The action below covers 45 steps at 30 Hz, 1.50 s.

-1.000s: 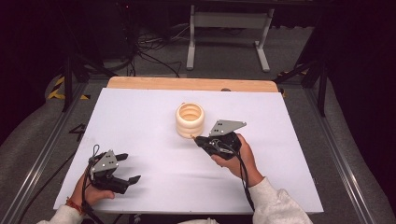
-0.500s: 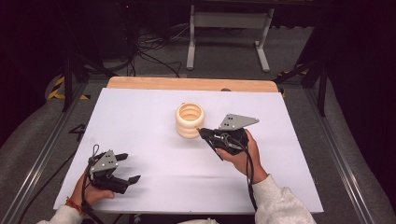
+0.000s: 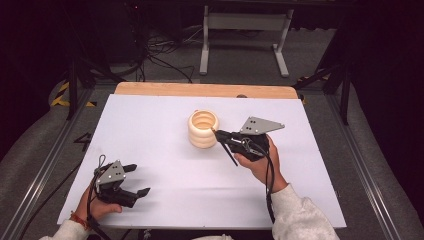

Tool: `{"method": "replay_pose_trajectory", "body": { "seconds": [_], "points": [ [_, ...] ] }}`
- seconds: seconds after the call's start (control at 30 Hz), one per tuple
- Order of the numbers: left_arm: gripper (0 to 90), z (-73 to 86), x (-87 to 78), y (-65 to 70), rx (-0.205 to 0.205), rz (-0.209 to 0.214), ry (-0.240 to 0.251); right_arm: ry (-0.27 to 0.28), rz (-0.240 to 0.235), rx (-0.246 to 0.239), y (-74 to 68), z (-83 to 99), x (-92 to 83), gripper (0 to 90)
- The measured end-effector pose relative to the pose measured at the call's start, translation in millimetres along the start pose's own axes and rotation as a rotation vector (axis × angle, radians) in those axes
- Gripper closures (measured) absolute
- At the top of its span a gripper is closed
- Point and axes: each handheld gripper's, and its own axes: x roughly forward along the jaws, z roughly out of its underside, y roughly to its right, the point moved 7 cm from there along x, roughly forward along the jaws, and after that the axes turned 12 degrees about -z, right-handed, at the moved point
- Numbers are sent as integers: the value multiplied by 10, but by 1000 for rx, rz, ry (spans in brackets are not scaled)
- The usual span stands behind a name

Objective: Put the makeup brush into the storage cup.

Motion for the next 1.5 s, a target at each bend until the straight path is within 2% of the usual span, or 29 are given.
{"method": "replay_pose_trajectory", "body": {
  "seconds": [0.43, 0.73, 1.23, 1.5],
  "points": [
    [81, 0, 0, 2, -2, 4, 2, 41, 18, -17, 81, -120, 3, 849],
    [81, 2, -2, -1, 9, 2, -4, 65, 37, -4, 164, -154, 33, 849],
    [80, -11, -33, -13, -8, -1, 14, 83, 53, -18, 313, -311, 140, 848],
    [59, -17, -40, -14, -22, -6, 19, 114, 46, -14, 364, -392, 162, 849]
  ]
}}
